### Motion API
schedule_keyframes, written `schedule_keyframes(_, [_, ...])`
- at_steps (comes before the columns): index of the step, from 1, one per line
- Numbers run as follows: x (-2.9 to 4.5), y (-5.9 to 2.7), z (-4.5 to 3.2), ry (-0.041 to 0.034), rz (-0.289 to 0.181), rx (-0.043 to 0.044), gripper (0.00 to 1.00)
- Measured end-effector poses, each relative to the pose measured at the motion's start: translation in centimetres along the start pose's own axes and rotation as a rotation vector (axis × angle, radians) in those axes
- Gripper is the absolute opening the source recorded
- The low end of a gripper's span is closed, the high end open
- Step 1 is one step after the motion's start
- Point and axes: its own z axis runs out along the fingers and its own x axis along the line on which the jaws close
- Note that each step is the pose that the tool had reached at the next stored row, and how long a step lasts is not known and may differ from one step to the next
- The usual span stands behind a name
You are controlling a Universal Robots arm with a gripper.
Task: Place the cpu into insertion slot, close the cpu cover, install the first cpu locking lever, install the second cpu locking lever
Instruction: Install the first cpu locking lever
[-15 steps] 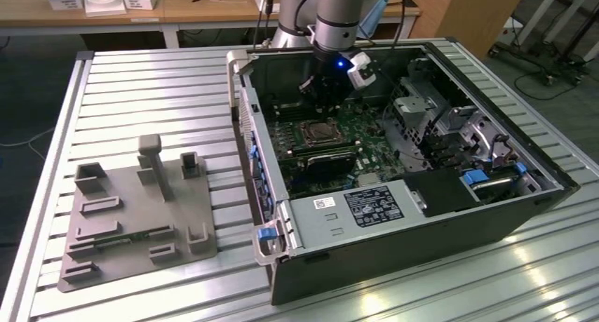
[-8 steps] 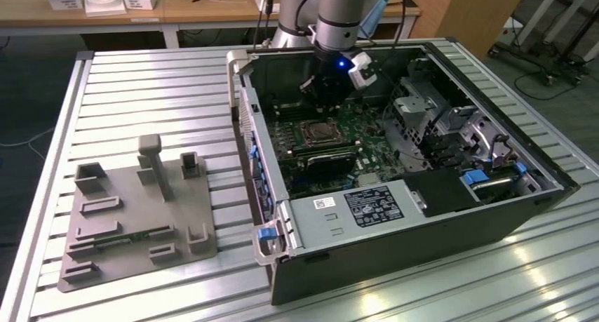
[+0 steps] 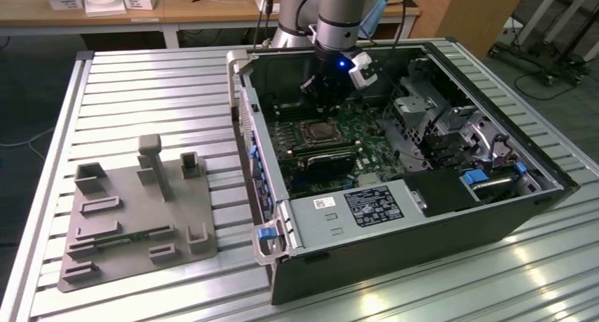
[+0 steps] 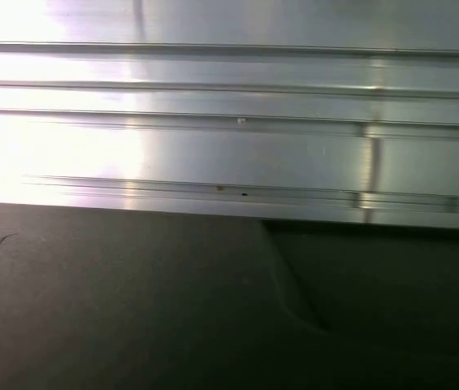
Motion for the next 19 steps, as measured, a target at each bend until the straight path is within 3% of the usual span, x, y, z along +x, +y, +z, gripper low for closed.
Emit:
schedule_keyframes(7, [-0.01, 0.01, -0.03, -0.0002, 0.000, -0.0004, 0.10])
schedule_keyframes(12, [-0.07, 0.01, -1.08, -0.0014, 0.000, -0.0020, 0.10])
schedule_keyframes(19, [-0.06, 0.01, -0.85, -0.0014, 0.000, -0.0018, 0.10])
